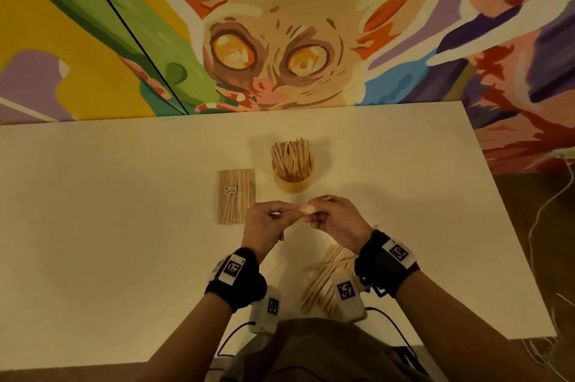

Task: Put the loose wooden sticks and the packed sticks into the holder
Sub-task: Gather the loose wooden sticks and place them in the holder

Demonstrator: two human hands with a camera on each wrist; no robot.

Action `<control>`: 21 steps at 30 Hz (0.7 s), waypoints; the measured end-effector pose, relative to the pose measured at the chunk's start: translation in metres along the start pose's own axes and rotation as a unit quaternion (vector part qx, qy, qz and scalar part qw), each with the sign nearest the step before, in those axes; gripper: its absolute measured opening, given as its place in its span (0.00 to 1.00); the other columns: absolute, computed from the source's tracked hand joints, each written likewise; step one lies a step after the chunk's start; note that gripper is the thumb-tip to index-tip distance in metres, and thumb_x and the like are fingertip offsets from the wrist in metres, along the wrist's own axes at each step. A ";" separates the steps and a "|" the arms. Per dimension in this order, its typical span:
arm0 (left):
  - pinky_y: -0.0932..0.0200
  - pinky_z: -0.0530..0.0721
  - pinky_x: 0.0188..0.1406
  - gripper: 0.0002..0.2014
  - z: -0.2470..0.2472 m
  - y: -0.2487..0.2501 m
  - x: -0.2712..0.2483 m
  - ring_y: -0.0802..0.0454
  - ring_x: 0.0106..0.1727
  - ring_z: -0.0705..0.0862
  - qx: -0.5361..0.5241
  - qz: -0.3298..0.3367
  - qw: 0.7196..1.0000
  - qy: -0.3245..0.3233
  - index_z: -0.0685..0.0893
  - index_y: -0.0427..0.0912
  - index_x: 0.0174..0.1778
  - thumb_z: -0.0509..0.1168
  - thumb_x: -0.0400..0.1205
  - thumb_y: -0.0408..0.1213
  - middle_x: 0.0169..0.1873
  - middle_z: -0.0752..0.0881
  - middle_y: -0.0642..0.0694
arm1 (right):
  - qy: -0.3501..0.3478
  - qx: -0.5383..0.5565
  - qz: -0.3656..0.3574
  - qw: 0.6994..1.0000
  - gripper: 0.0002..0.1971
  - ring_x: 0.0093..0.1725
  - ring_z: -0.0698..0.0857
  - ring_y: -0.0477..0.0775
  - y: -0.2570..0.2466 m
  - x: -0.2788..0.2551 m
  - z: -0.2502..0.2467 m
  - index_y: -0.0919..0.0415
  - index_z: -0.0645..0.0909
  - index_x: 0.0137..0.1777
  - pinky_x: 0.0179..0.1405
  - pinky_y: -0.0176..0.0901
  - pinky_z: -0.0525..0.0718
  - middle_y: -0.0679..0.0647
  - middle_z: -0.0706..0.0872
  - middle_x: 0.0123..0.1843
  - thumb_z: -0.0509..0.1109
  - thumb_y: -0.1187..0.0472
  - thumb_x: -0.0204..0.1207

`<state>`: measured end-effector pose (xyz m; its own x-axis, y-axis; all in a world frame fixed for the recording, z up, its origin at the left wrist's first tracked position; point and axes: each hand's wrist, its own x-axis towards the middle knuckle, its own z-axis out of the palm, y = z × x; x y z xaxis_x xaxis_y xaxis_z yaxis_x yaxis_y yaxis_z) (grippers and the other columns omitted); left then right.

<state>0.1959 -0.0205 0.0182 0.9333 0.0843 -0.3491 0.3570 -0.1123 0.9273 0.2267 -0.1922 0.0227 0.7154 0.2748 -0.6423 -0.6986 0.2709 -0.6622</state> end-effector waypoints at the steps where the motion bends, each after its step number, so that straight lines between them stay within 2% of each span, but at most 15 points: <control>1: 0.64 0.72 0.17 0.06 0.000 0.003 0.003 0.55 0.17 0.73 0.002 0.012 1.000 0.004 0.94 0.40 0.44 0.78 0.74 0.35 0.33 0.92 0.48 | -0.002 -0.003 0.000 1.000 0.06 0.35 0.87 0.55 -0.006 0.005 0.001 0.72 0.80 0.53 0.34 0.40 0.84 0.64 0.88 0.39 0.66 0.67 0.83; 5: 0.64 0.73 0.18 0.08 -0.001 0.015 0.022 0.60 0.17 0.74 0.024 0.055 0.998 0.025 0.93 0.39 0.47 0.78 0.75 0.36 0.30 0.90 0.51 | -0.006 -0.017 -0.022 1.000 0.06 0.33 0.85 0.56 -0.028 0.021 0.010 0.72 0.81 0.49 0.32 0.40 0.83 0.62 0.87 0.35 0.67 0.68 0.83; 8: 0.59 0.77 0.21 0.08 -0.006 0.022 0.038 0.52 0.22 0.80 -0.001 0.053 0.998 0.019 0.93 0.40 0.49 0.77 0.75 0.36 0.33 0.91 0.42 | -0.002 -0.046 -0.052 0.998 0.02 0.33 0.85 0.57 -0.050 0.032 0.012 0.71 0.81 0.48 0.31 0.40 0.83 0.63 0.86 0.35 0.68 0.71 0.81; 12: 0.56 0.81 0.26 0.09 -0.007 0.025 0.059 0.47 0.29 0.84 -0.064 0.045 0.996 0.037 0.91 0.35 0.51 0.75 0.77 0.32 0.34 0.90 0.35 | 0.011 -0.089 -0.101 0.991 0.02 0.29 0.85 0.56 -0.078 0.046 0.012 0.70 0.80 0.47 0.30 0.41 0.82 0.64 0.85 0.34 0.67 0.73 0.81; 16: 0.56 0.77 0.26 0.05 0.000 0.026 0.074 0.49 0.26 0.78 -0.066 0.040 0.995 0.057 0.92 0.40 0.46 0.77 0.76 0.36 0.30 0.88 0.45 | 0.006 -0.099 -0.100 0.990 0.02 0.30 0.84 0.57 -0.085 0.054 0.018 0.70 0.81 0.48 0.30 0.42 0.81 0.66 0.84 0.35 0.67 0.73 0.81; 21: 0.58 0.77 0.27 0.06 0.001 0.021 0.077 0.54 0.27 0.78 -0.060 0.039 0.995 0.064 0.92 0.43 0.47 0.76 0.76 0.38 0.29 0.87 0.48 | 0.000 -0.097 -0.106 0.990 0.02 0.31 0.85 0.58 -0.081 0.062 0.016 0.71 0.80 0.49 0.30 0.41 0.82 0.67 0.84 0.37 0.66 0.74 0.81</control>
<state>0.2747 -0.0171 0.0106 0.9425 0.2072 -0.2621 0.2689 -0.0050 0.9631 0.3271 -0.1827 0.0428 0.8457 0.2314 -0.4809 -0.5182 0.1405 -0.8437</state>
